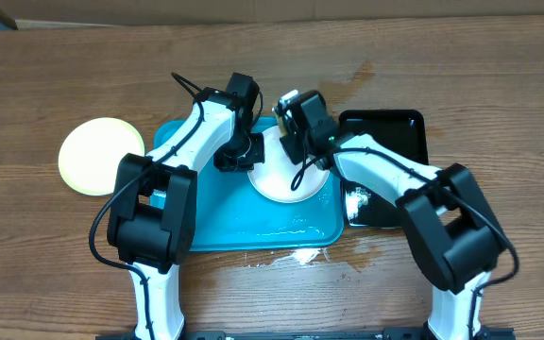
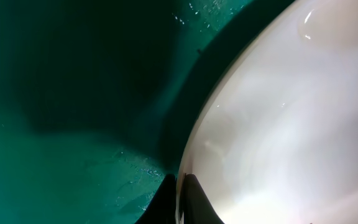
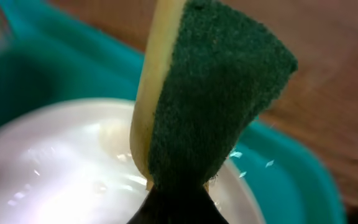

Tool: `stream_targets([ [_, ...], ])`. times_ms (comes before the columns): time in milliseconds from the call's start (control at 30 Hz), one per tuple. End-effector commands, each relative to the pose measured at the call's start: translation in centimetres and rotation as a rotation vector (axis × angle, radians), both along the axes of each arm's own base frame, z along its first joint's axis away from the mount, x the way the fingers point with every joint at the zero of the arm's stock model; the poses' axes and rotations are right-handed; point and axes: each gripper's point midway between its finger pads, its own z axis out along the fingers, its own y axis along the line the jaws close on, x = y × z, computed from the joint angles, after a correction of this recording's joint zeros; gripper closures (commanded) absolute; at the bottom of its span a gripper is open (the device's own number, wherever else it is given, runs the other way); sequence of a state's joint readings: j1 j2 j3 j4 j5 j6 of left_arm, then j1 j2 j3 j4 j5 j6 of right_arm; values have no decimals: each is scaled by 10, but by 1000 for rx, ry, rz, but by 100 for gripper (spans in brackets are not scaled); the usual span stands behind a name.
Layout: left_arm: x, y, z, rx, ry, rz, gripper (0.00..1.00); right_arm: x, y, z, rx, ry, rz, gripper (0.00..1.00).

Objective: Clean dirty plates on tray and stack at the side
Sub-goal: 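Return the sponge to the black tray and release it with the right gripper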

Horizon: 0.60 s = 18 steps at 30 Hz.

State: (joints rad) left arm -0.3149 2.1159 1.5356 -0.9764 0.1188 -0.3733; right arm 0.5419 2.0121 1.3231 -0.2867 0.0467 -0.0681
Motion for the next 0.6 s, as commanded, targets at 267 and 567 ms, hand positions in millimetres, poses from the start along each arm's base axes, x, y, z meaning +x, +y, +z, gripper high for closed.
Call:
stream_targets([
  [267, -8, 9, -6, 55, 11, -43, 96, 8, -97, 119, 155, -13, -243, 96],
  [567, -5, 8, -6, 51, -2, -43, 96, -67, -176, 52, 15, 387, -440, 96],
])
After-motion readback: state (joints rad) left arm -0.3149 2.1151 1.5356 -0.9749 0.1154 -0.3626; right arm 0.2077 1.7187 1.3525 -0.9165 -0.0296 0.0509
